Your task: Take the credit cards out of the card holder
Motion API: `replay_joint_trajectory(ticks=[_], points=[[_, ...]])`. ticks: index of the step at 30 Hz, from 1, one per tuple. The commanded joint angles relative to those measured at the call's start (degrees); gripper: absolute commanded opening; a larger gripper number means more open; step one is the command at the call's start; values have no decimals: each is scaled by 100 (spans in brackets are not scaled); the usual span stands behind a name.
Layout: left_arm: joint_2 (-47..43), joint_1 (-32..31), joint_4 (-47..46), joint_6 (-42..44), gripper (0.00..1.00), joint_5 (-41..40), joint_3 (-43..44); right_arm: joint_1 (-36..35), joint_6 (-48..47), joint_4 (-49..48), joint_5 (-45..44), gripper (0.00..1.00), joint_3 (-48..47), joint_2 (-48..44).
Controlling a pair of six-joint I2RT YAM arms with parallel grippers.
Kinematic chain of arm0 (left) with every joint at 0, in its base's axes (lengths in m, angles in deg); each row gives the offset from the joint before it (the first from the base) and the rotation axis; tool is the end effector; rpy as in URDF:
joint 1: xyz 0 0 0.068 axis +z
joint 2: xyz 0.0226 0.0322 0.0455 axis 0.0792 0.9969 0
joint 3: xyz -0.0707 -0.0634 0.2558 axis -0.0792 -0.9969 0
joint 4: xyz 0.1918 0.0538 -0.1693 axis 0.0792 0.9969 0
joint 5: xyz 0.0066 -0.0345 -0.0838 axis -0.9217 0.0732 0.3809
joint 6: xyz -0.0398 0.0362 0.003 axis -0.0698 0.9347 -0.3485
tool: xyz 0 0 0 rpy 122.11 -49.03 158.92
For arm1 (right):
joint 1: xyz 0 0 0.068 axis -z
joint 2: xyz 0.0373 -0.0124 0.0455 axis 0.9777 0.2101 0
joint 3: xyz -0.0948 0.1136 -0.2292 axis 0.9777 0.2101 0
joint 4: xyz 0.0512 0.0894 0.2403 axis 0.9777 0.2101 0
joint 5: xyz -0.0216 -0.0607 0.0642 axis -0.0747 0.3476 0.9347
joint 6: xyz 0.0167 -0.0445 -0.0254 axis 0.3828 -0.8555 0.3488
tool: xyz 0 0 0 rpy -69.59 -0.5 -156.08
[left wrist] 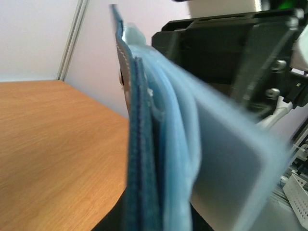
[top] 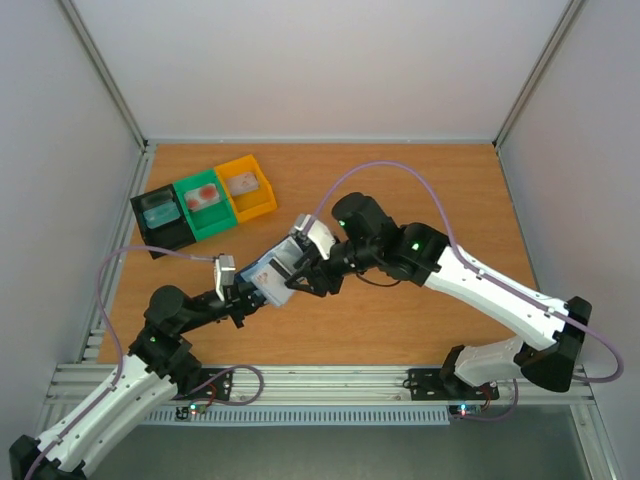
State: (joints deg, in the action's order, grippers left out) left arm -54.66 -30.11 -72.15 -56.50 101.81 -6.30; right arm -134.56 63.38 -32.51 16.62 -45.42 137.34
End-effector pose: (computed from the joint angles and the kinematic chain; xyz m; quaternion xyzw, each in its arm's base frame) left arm 0.0928 -0.0883 0.2499 0.2629 0.6102 -0.5337 0.5232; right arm 0.1432 0.2484 0.3736 -0.6400 0.6051 0.3297 0.3400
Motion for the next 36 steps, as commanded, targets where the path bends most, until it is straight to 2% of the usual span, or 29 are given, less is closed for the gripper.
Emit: replay_joint_trajectory(ticks=[1, 7, 18, 24, 28, 36], points=[[-119, -46, -611, -23, 0, 266, 2, 175, 112, -74, -253, 52, 170, -315], [-81, -79, -673, -35, 0, 352, -7, 183, -7, -126, -48, 50, 87, -259], [-91, -112, -691, -9, 0, 393, -16, 183, -214, -622, 1506, 23, 115, 0], [-94, -138, -669, -4, 0, 388, -16, 182, -230, -615, 1712, 2, 193, -27], [-106, -144, -675, -9, 0, 397, -16, 223, -302, -606, 1528, 1, 353, -211], [-114, -155, -681, -7, 0, 428, -16, 786, -256, -512, 1370, 1, 649, -693]])
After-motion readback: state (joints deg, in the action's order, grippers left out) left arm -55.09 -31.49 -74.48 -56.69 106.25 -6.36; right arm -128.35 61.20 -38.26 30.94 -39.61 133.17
